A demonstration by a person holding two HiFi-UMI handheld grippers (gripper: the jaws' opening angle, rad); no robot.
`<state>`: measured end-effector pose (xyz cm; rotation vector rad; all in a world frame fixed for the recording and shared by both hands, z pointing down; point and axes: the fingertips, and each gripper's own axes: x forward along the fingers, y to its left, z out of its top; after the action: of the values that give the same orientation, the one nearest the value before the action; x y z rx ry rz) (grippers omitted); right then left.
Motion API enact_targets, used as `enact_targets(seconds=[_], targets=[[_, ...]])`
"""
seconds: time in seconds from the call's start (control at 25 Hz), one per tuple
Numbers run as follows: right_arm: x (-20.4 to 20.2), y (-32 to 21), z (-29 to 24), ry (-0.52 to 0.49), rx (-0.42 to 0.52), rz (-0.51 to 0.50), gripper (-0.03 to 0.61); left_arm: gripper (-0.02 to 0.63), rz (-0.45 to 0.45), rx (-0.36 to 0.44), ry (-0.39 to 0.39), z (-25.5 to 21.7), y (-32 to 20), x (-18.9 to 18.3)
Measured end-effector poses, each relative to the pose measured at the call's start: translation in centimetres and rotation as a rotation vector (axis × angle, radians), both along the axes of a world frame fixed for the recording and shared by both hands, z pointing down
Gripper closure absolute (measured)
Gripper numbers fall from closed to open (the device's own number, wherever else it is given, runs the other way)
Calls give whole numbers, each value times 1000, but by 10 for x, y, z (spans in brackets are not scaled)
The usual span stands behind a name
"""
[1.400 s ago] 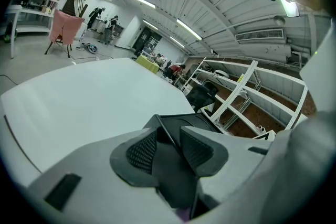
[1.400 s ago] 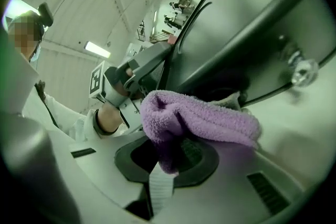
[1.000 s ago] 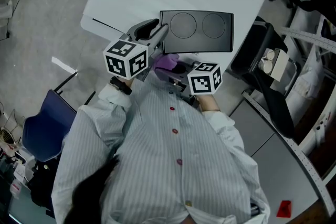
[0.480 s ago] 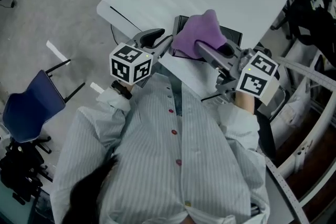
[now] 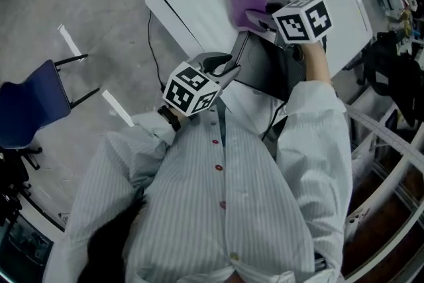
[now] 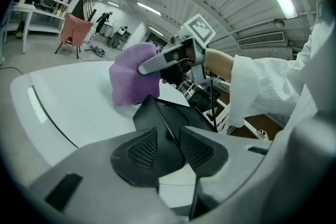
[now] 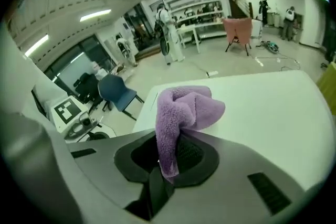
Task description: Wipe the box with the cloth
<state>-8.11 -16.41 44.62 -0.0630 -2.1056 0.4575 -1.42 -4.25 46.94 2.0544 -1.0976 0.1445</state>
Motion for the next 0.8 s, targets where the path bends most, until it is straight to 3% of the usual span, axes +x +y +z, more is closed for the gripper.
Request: enact_targets(seconds=[0.24, 0.4, 0.56, 0.8], targets=[[-5, 25, 55, 363, -180, -263, 528, 494, -22, -9, 14, 0, -2, 1], [5, 39, 72, 582, -217, -405, 529, 494, -35, -12, 30, -1, -2, 2], [17, 46, 80, 738, -153, -566, 529, 494, -45, -14, 47, -1, -2, 3], [19, 58, 82, 788, -5, -782, 529, 494, -47, -12, 71, 0, -1, -1]])
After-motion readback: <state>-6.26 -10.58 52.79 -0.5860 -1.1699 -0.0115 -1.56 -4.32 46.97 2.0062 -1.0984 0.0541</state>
